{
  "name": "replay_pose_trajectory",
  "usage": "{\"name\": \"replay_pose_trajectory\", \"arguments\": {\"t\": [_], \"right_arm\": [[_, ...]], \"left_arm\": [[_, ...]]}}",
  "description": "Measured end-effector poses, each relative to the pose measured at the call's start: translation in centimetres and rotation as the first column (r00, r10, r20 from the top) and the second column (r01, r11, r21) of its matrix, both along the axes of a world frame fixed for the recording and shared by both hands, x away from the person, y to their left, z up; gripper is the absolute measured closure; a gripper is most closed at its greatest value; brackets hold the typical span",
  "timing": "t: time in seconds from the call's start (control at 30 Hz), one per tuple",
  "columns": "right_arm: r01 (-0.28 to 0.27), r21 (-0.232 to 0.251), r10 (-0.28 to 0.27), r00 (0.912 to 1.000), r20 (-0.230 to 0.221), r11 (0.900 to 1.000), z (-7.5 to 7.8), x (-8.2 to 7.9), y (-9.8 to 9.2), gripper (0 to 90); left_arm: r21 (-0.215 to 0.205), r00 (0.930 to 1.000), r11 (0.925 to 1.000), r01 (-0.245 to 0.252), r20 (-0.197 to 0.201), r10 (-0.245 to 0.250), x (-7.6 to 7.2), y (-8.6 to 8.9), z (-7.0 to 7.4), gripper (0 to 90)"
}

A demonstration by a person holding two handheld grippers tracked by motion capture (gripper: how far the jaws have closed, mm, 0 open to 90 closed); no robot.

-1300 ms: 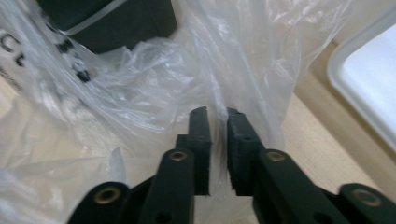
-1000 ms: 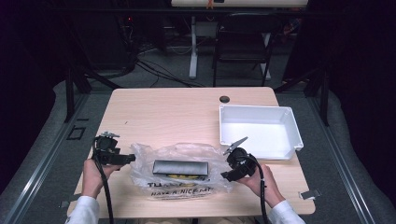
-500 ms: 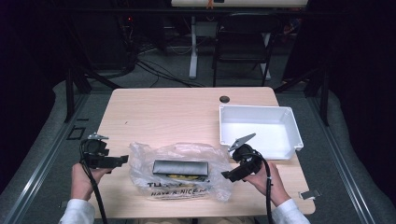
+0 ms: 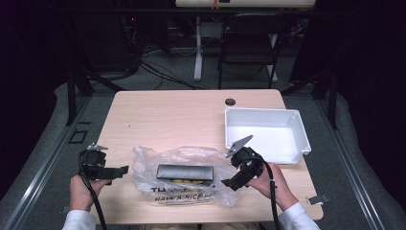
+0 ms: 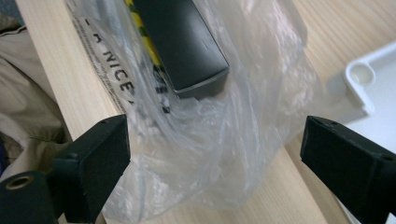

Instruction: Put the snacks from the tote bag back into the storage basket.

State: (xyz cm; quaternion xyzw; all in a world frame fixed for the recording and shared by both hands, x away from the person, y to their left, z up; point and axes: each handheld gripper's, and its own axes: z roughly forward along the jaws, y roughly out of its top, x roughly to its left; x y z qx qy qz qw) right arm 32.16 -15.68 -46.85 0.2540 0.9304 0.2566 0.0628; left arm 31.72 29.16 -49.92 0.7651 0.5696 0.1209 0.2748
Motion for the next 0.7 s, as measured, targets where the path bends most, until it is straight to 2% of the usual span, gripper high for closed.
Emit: {"name": "replay_pose_trajectory", "arguments": {"t": [0.23, 0.37, 0.43, 0.7], "right_arm": [[-0.078, -0.008, 0.078, 0.9968, 0.016, 0.997, 0.6, 0.1, 2.1, 14.6], [-0.129, -0.038, 0.129, 0.9916, 0.003, 0.991, 0.5, 0.5, 3.5, 15.6], [-0.148, -0.044, 0.149, 0.9888, 0.013, 0.988, 0.5, 0.8, 4.1, 17.4], [-0.242, -0.100, 0.242, 0.9701, -0.014, 0.965, 0.3, 1.8, 6.9, 16.3]], "left_arm": [[0.007, 0.9998, 0.9999, 0.010, -0.018, -0.010, 0.2, -0.5, -0.6, 5.2], [0.008, 0.9995, 0.9999, 0.015, -0.028, -0.015, 0.4, -0.4, -0.8, 4.8], [0.009, 0.9995, 0.9998, 0.015, -0.027, -0.015, 0.4, -0.4, -0.8, 4.6], [0.015, 0.9996, 0.9999, 0.005, -0.027, -0.004, 0.7, -0.2, -1.1, 0.5]]}}
